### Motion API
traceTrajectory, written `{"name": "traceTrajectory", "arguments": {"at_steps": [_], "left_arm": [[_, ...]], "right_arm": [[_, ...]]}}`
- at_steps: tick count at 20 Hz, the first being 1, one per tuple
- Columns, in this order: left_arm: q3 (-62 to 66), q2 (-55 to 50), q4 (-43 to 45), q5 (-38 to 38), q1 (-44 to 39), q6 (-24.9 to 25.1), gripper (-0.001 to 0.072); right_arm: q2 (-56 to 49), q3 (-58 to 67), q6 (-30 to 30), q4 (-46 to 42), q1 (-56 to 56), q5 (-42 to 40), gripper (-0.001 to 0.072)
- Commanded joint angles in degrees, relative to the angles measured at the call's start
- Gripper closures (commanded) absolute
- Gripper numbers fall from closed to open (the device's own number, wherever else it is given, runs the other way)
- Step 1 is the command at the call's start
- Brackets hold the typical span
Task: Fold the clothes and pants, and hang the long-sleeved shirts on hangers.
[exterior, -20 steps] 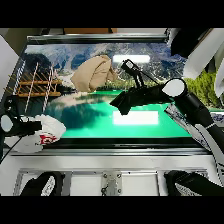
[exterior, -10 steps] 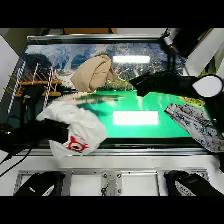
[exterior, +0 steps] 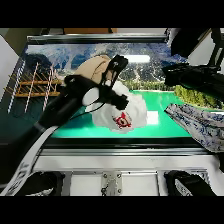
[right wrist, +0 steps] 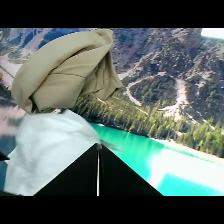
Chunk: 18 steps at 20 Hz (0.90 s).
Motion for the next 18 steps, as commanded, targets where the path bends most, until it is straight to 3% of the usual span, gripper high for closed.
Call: {"name": "traceTrajectory", "arguments": {"at_steps": [1, 4, 6, 10, 12, 15, 18], "left_arm": [[12.46, -12.61, -2.64, -9.11, 5.51, 0.28, 0.0083], [7.56, -9.53, -8.81, -10.62, 14.64, 0.55, 0.0083], [-0.96, -5.68, -11.93, -9.88, 19.19, 4.13, 0.0083], [-20.52, -0.2, -12.94, -1.81, 22.97, 6.99, 0.0083], [-25.22, -1.31, -19.08, 2.91, 23.74, 10.38, 0.0083], [-24.44, -6.49, -30.82, 3.65, 24.46, 17.22, 0.0083], [-19.08, -12.46, -31.82, 2.78, 24.41, 17.22, 0.0083]], "right_arm": [[1.01, 0.02, 1.7, -5.18, -0.42, 1.92, 0.0692], [1.01, 0.02, 1.7, -6.6, -0.42, 4.37, 0.0692], [0.79, -0.02, 1.7, -6.71, -0.42, 5.07, 0.0692], [-0.39, -0.04, 1.77, -6.49, -0.37, 6.86, 0.0692], [-1.14, -0.15, 2.99, -6.54, -0.37, 9.03, 0.0692], [-1.7, -1.38, 2.99, -6.95, -1.14, 11.98, 0.0692], [-1.7, -6.49, 4.55, -6.51, -6.25, 14.6, 0.0693]]}}
